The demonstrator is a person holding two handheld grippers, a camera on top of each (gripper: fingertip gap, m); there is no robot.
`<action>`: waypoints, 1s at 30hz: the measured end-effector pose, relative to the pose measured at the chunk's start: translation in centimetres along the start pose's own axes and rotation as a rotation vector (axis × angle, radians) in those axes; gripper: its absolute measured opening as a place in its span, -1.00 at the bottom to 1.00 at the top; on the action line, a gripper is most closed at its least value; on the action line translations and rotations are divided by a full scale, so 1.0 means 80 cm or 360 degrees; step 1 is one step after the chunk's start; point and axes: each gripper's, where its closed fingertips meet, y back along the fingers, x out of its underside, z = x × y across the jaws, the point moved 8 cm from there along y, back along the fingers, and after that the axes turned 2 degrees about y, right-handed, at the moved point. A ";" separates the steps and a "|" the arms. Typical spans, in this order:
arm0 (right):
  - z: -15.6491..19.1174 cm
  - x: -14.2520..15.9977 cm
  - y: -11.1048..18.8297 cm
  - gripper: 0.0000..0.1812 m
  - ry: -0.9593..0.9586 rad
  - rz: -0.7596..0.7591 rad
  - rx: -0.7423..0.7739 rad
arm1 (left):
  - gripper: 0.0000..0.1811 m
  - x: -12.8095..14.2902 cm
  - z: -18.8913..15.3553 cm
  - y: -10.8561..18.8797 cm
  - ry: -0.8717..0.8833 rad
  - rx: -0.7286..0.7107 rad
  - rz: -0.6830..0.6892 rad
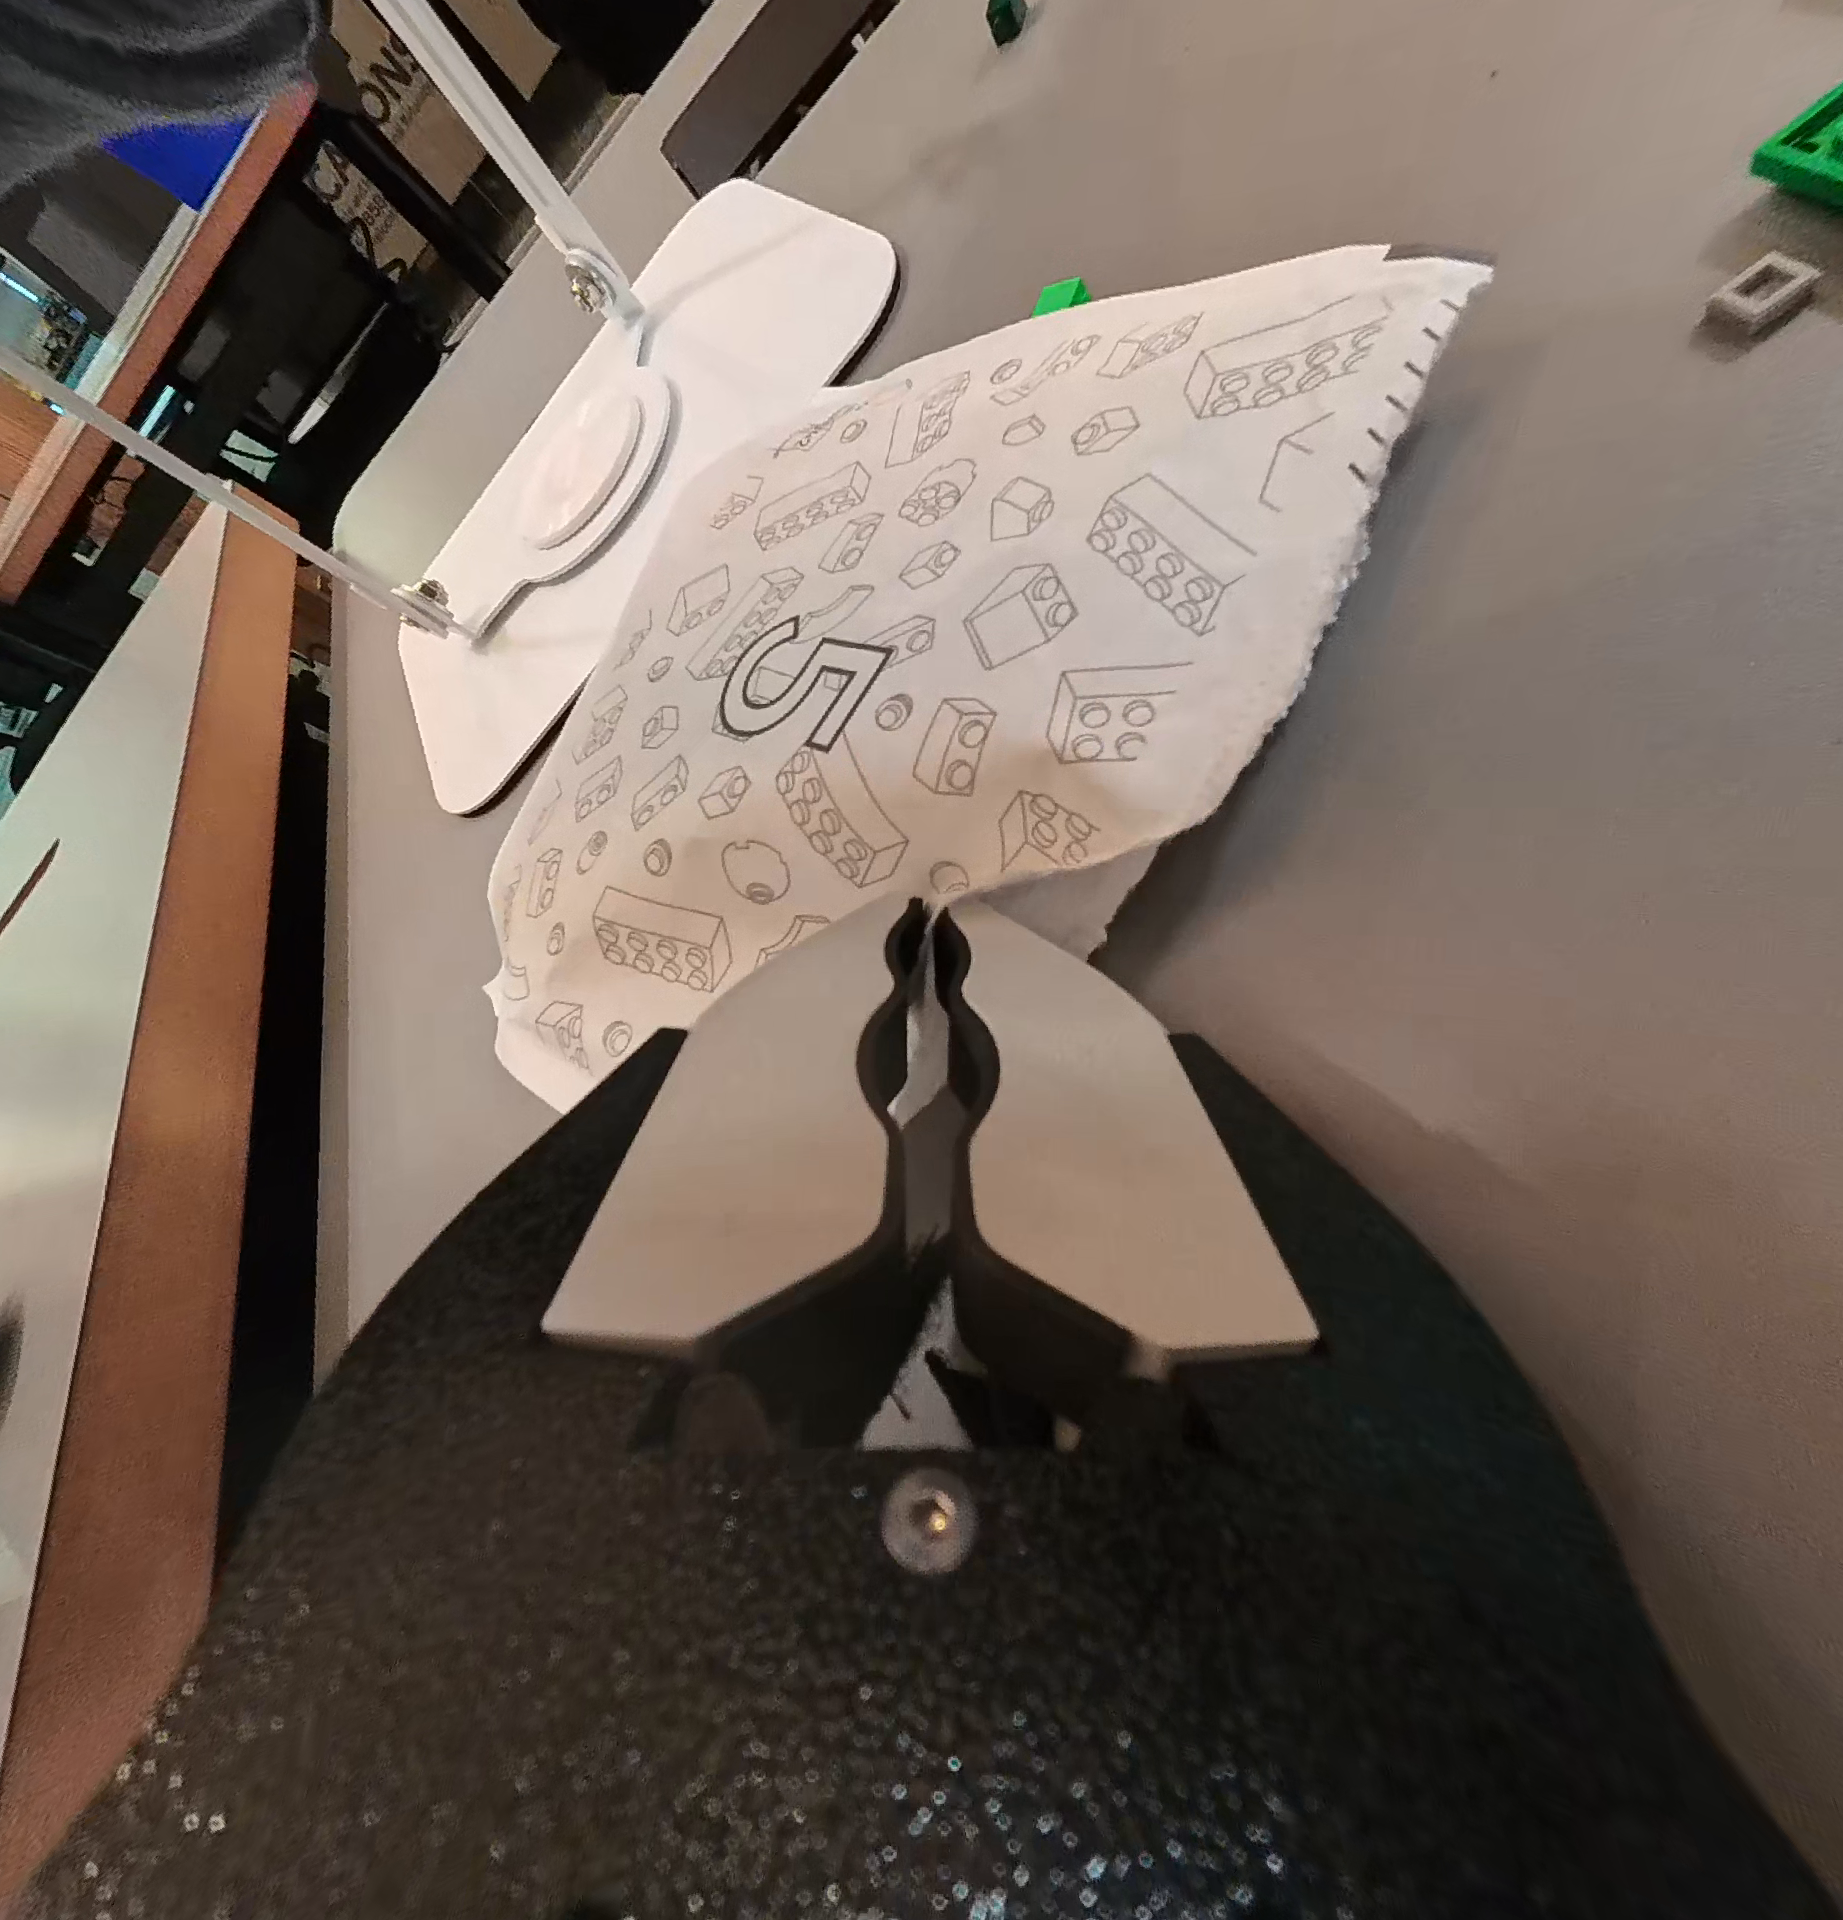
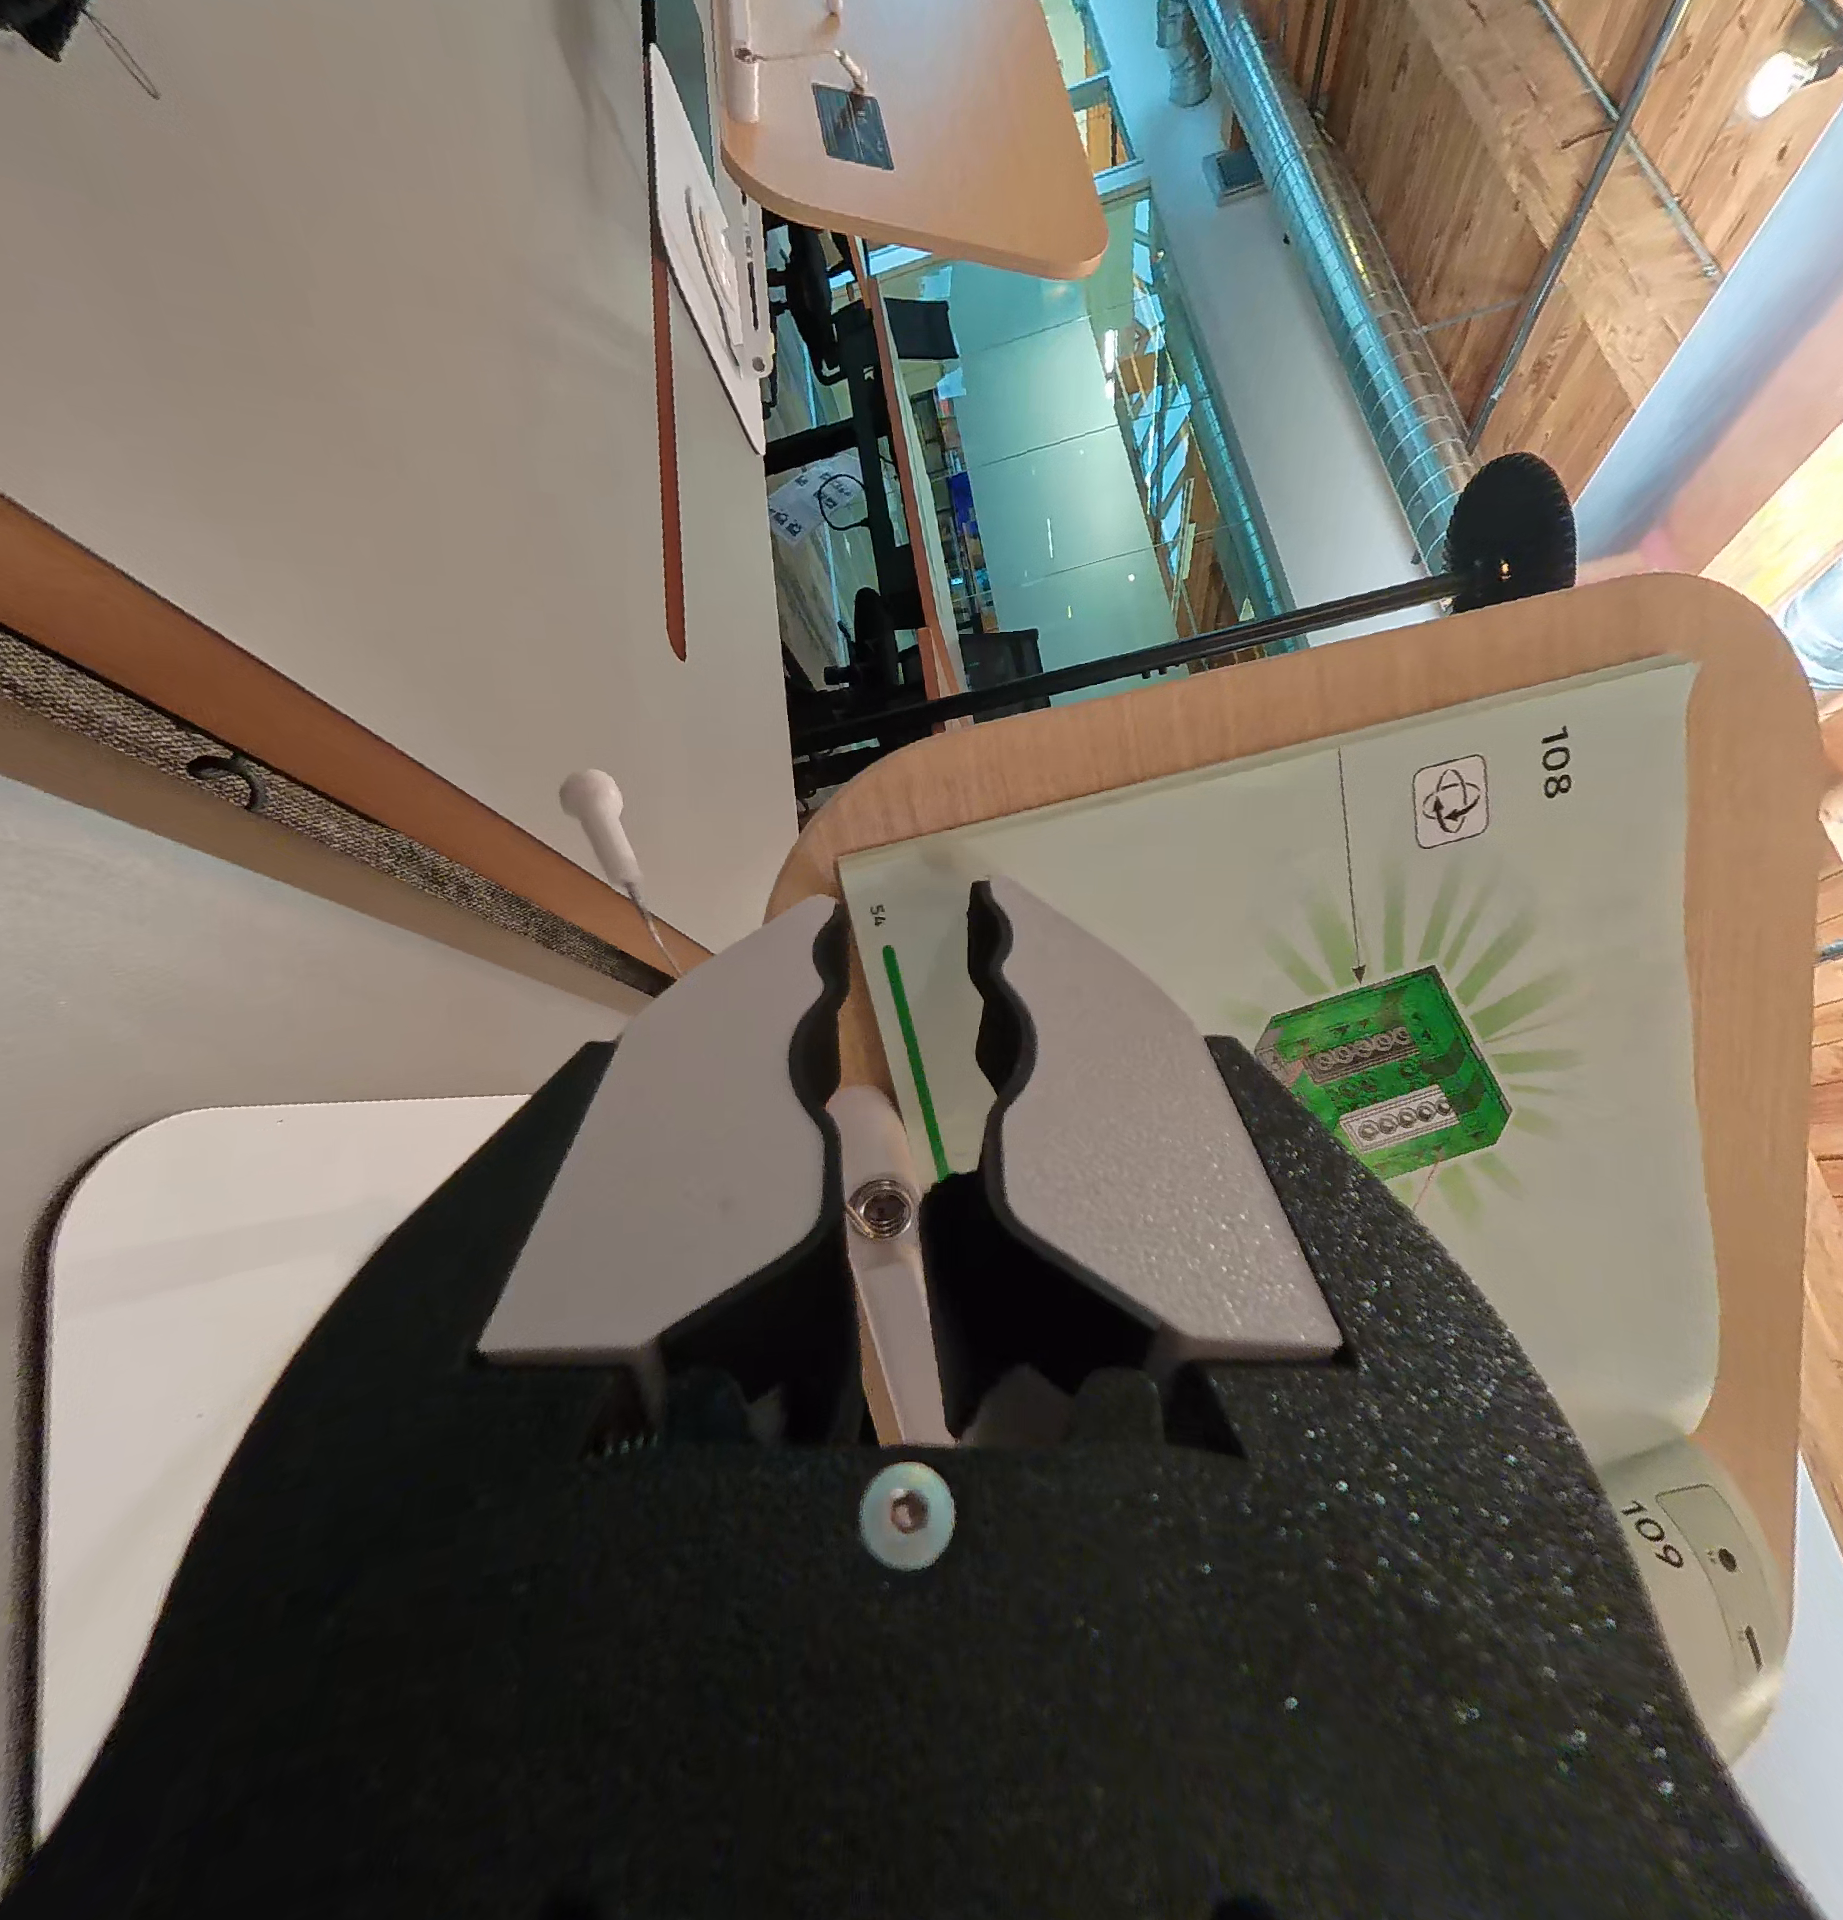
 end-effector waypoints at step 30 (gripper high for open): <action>-0.003 -0.002 0.005 -0.80 0.0010 -0.0002 -0.0059 | -1.00 0.000 0.000 0.000 0.0015 0.0012 -0.0002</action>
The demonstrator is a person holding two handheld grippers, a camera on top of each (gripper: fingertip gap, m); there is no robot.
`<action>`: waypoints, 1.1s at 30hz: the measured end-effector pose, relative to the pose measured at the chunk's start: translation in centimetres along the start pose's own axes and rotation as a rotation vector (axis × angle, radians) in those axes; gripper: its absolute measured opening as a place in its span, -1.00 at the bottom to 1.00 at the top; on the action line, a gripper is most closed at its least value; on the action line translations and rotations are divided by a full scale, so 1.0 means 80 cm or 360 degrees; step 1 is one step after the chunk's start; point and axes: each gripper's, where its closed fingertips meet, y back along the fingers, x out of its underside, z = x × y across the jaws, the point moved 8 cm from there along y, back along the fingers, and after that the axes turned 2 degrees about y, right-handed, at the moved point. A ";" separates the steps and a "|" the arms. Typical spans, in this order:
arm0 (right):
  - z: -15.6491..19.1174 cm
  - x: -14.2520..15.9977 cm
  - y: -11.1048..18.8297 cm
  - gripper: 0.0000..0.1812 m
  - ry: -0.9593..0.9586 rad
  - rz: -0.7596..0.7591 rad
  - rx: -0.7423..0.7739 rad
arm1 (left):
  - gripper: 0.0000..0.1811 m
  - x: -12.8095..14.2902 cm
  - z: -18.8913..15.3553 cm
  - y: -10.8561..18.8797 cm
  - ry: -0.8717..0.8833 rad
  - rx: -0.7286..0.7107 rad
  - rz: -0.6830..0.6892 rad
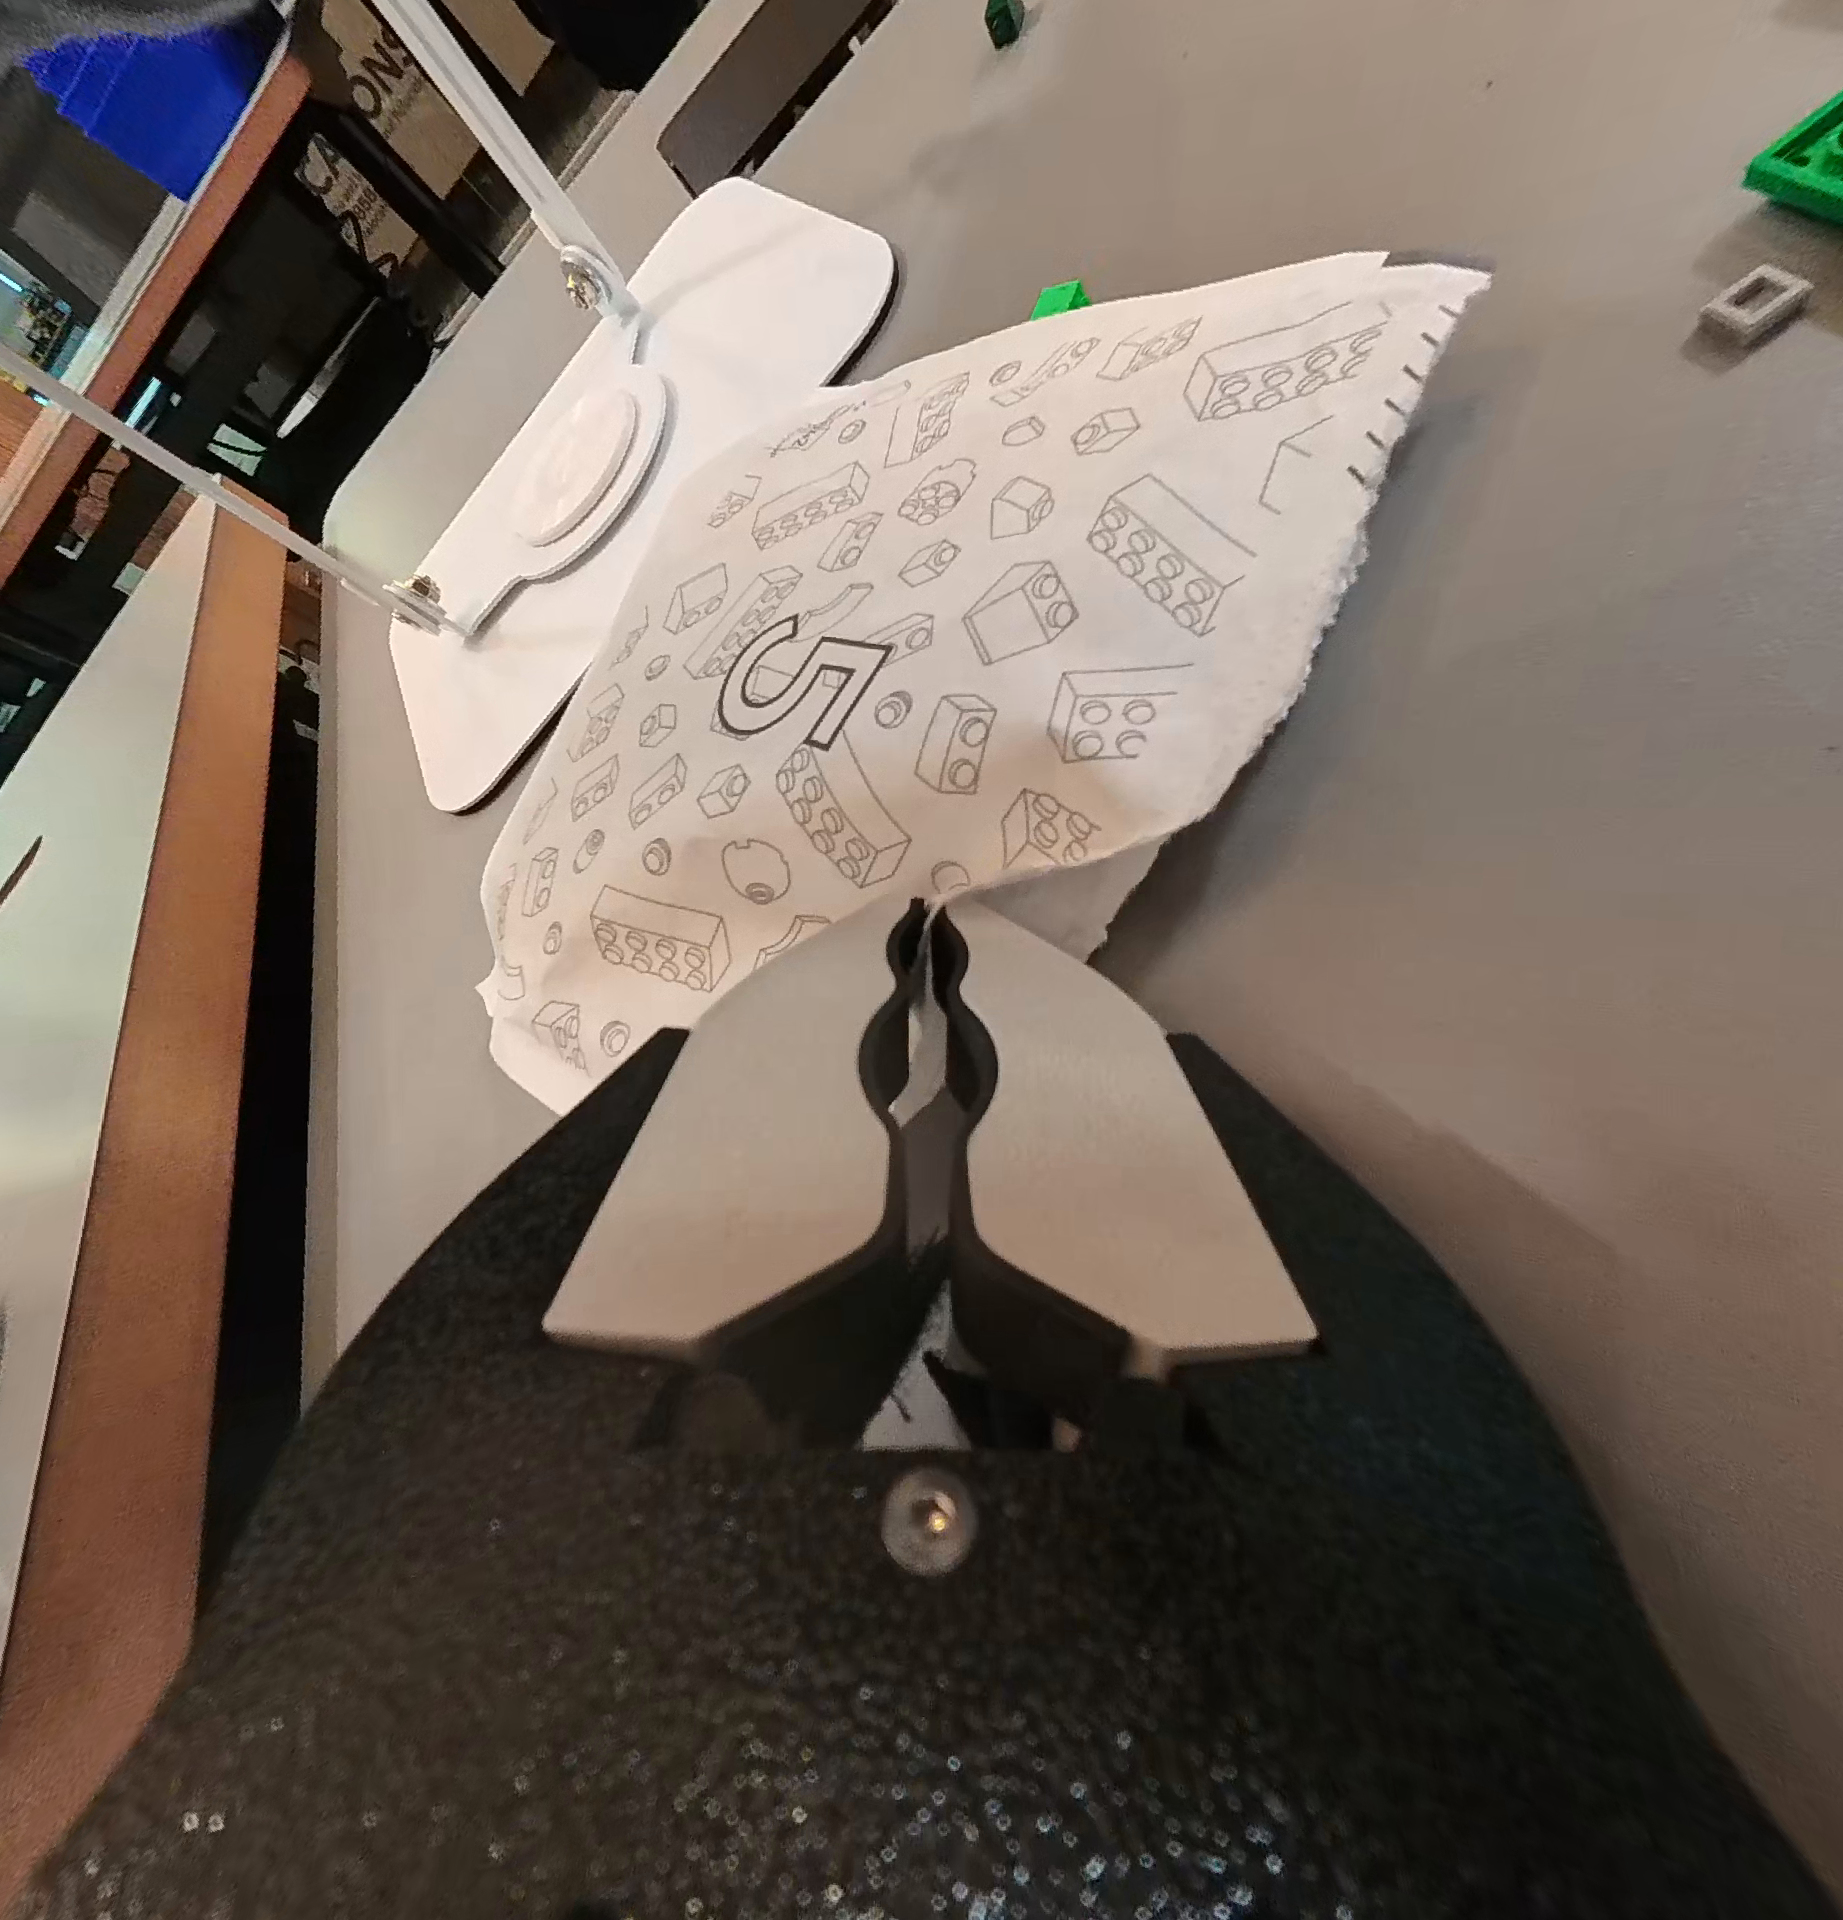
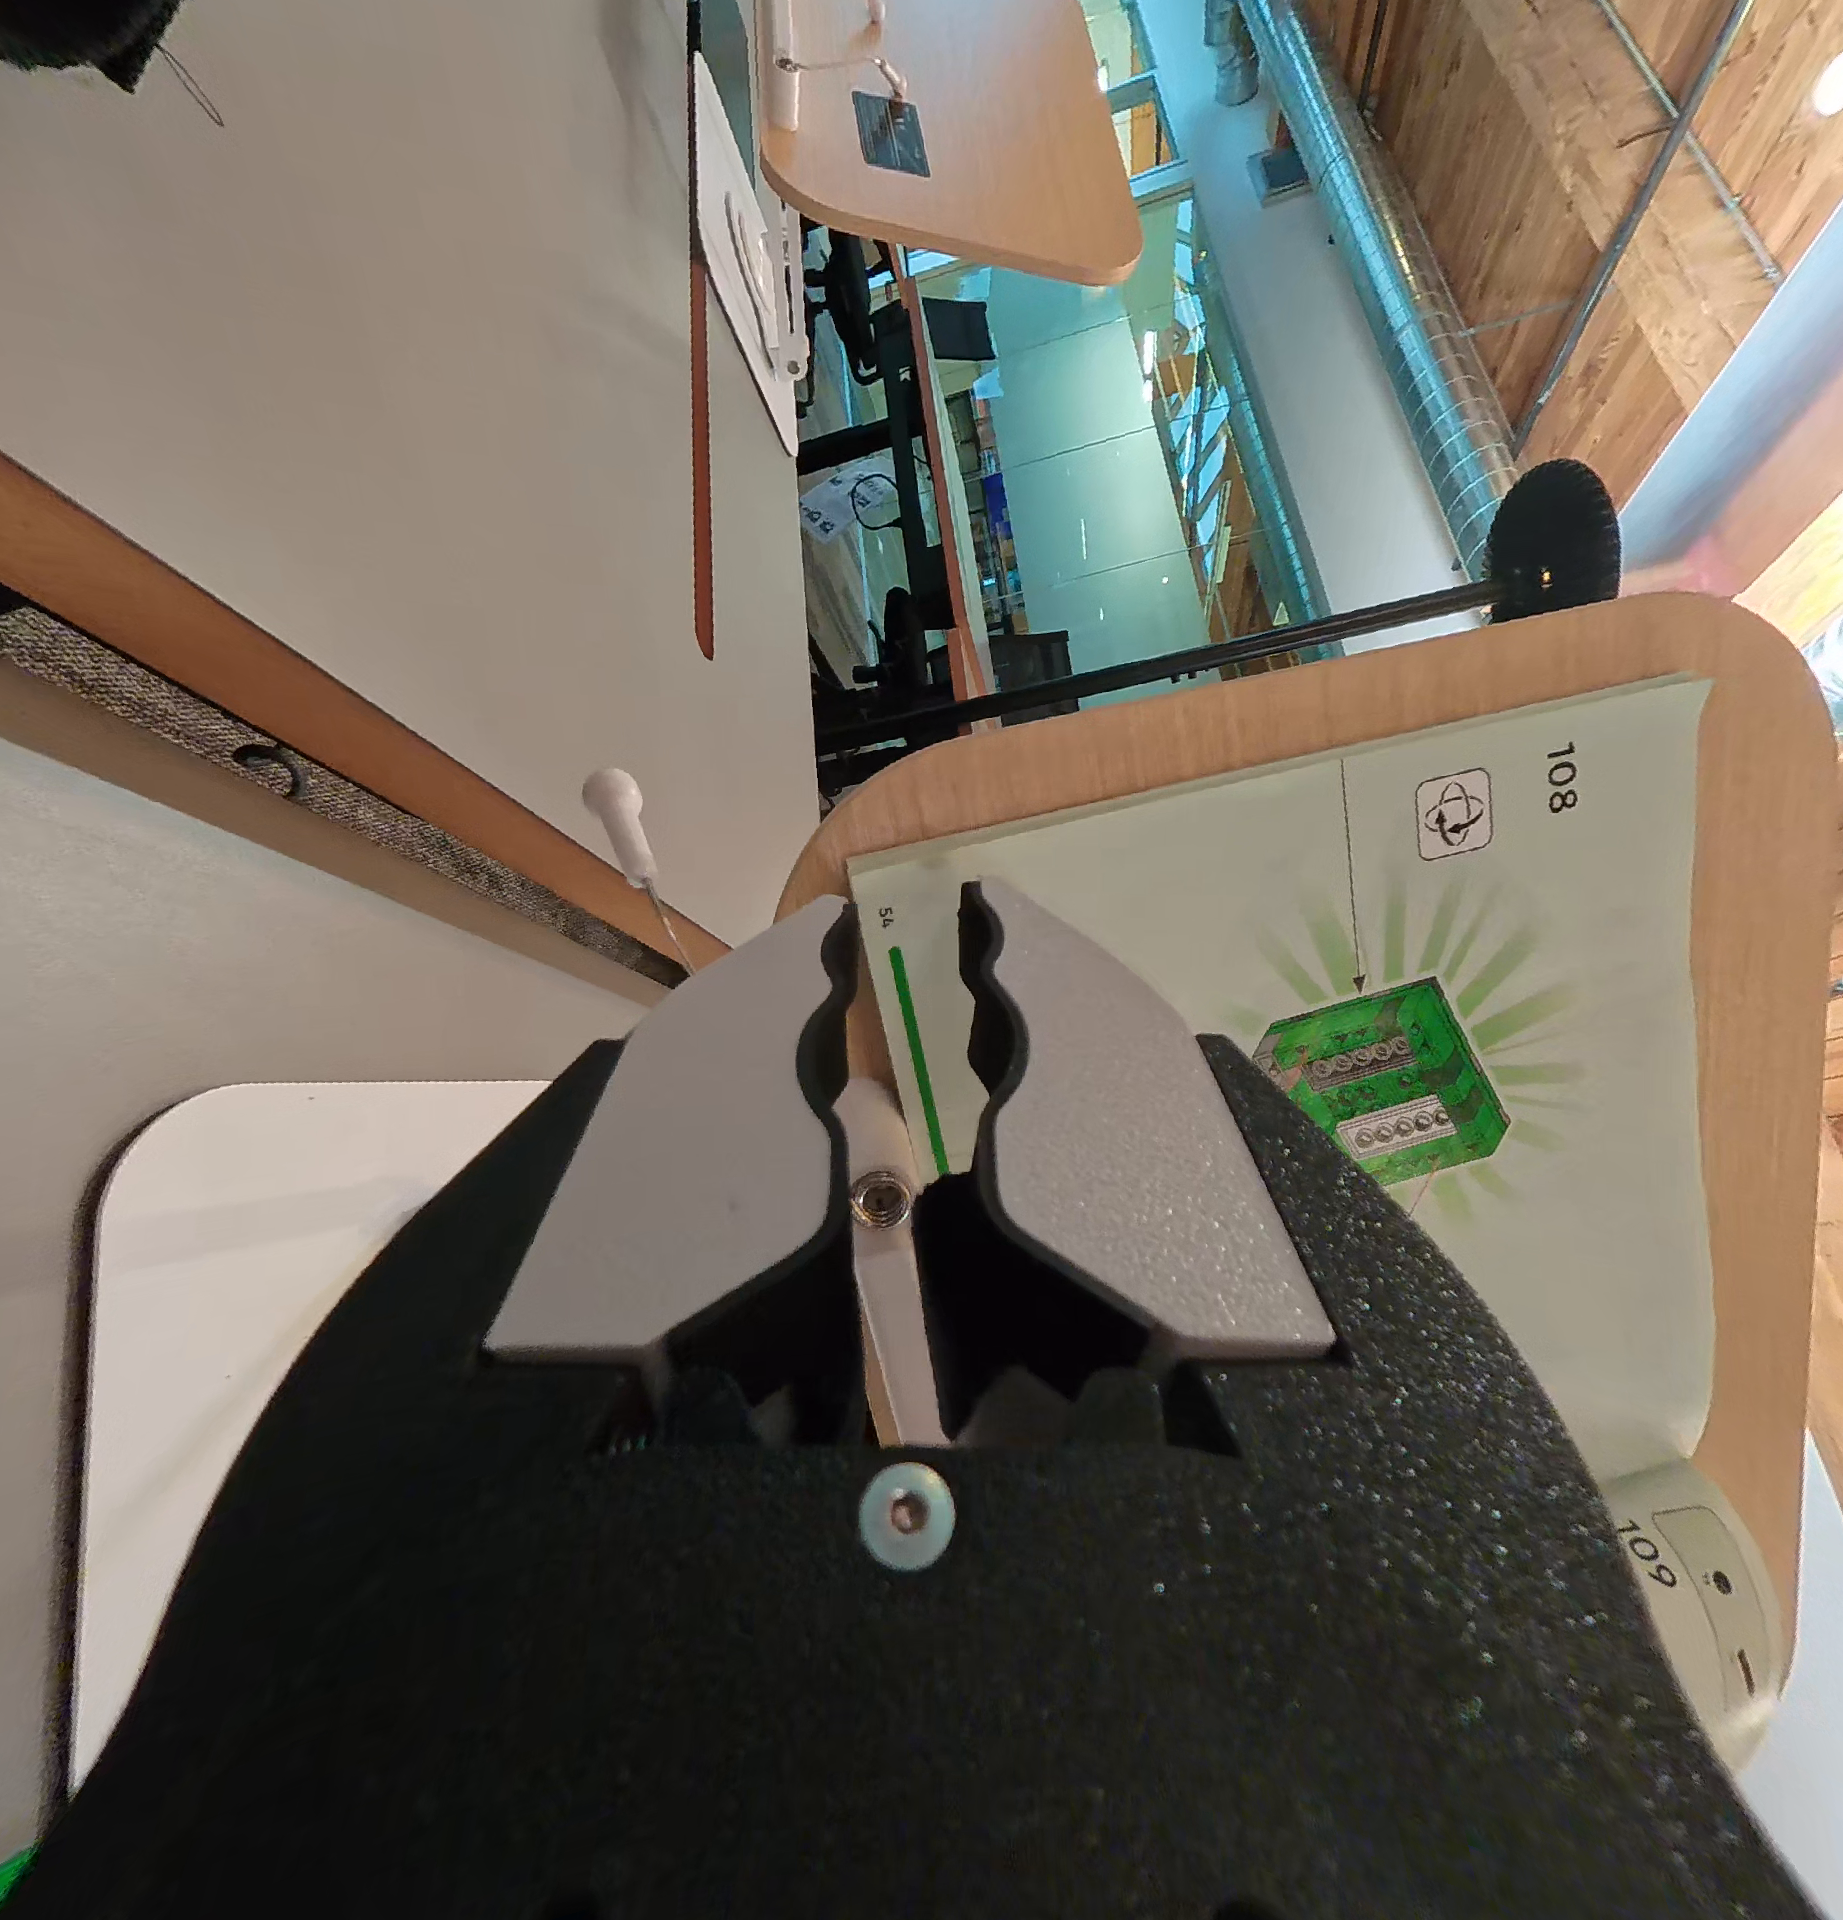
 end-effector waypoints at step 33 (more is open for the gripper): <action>-0.070 0.126 0.178 -1.00 -0.1010 -0.0037 0.0770 | -1.00 -0.001 -0.001 -0.001 -0.0012 0.0002 -0.0010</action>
